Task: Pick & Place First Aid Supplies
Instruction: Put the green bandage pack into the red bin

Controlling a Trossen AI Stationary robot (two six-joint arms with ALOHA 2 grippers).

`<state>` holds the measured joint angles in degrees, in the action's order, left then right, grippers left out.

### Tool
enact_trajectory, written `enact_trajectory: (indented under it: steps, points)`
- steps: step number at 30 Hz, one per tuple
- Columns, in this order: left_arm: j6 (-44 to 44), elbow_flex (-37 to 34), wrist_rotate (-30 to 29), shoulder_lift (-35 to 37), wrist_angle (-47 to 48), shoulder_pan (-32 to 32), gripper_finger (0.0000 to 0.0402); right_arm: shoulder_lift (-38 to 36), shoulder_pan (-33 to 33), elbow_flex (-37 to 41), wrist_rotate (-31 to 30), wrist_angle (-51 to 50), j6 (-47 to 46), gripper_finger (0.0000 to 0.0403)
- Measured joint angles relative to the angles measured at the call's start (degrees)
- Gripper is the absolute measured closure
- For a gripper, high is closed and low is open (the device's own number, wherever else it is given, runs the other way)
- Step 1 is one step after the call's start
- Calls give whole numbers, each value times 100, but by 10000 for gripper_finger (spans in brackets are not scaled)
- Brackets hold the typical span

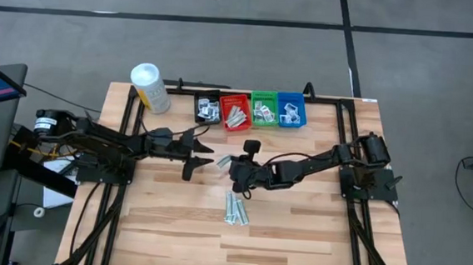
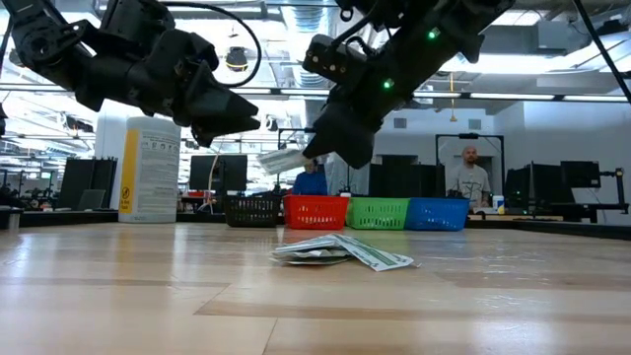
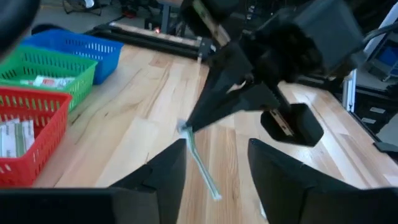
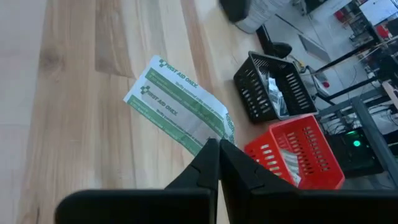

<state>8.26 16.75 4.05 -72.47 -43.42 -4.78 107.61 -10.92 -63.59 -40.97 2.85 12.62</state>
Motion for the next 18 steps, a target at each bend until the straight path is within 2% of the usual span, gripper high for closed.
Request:
enact_trajectory:
  steps: [5,18]
  points:
    - [234,0,2,-275,-19,-48,205,-2,-3,-4,-141,103,97,402]
    - [444,235,66,-1068,-385,-216,202,-9,-31,-9,-301,761,734,402]
